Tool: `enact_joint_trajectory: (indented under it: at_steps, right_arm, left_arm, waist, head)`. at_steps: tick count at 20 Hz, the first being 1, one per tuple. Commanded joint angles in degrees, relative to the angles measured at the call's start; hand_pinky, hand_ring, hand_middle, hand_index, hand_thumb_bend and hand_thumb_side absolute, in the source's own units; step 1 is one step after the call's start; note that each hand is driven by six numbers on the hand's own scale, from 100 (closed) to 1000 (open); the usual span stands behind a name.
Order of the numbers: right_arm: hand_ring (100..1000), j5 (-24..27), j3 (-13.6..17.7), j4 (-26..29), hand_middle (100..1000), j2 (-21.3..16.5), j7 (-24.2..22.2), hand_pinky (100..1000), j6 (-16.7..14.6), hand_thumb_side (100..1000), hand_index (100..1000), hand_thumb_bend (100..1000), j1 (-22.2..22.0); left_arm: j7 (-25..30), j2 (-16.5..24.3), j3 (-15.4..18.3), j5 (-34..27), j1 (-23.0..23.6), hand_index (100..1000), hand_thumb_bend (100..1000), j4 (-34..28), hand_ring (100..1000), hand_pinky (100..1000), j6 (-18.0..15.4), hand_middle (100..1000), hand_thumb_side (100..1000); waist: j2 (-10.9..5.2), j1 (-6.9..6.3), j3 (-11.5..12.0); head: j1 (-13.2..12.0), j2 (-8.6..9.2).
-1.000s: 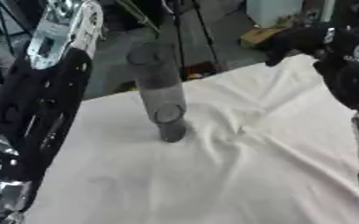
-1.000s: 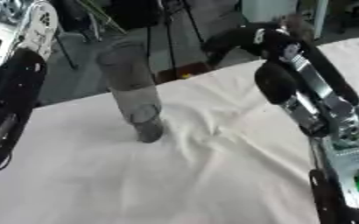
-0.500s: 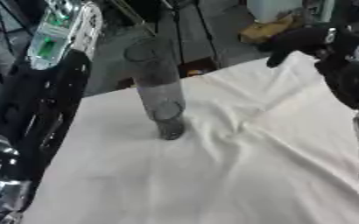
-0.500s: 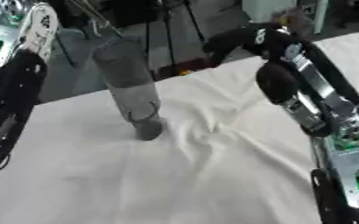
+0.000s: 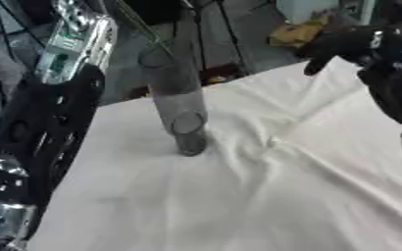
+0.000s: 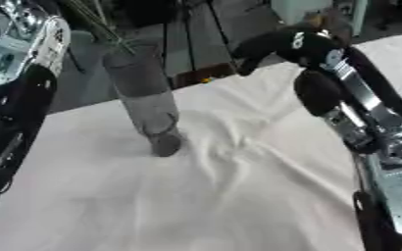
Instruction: Arrange flowers into the vase.
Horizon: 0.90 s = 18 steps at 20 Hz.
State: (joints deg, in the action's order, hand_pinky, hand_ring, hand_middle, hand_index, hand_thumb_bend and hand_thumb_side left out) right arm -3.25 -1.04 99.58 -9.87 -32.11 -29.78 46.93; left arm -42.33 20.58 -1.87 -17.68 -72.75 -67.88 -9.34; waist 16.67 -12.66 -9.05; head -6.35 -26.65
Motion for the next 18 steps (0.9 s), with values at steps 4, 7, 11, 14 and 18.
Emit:
enact_joint_trajectory:
  at_steps: [4,7,11,14,18]
  right_arm:
    - [762,1.0,0.4,0.7,578,-0.7,0.0,766,0.2,1000,825,269,1.6]
    - [761,1.1,0.5,0.7,576,-0.8,-0.1,766,0.2,1000,825,275,1.6]
    - [761,1.3,0.5,0.7,572,-0.9,-0.2,766,0.3,1000,825,275,1.6]
    - [761,1.4,0.6,0.7,571,-1.1,-0.2,767,0.3,1000,826,279,1.6]
    - [761,1.5,0.7,0.7,569,-1.3,-0.4,767,0.4,1000,826,278,1.5]
  left_arm:
    - [-0.1,0.9,0.2,1.0,-0.8,104,100,0.7,100,100,0.1,100,826]
    - [-0.1,0.7,0.2,1.4,-0.8,104,100,1.6,100,100,-0.1,100,827]
    - [0.0,0.5,0.1,1.7,-0.9,105,100,2.3,100,100,-0.5,100,830]
    - [0.1,0.4,0.0,2.3,-1.0,105,100,3.2,100,100,-0.7,100,833]
    - [0.1,0.2,-0.1,2.5,-1.3,106,100,4.5,100,100,-0.7,100,834]
  waist:
    - [-0.72,0.4,-0.2]
    - [-0.57,0.33,-0.3]
    - [-0.43,0.24,-0.5]
    - [-0.28,0.11,-0.7]
    - [-0.22,-0.07,-0.8]
  head:
    - [-0.5,1.17]
    - [-0.7,1.45]
    - [-0.7,1.61]
    - [-0.9,1.83]
    - [-1.0,1.96]
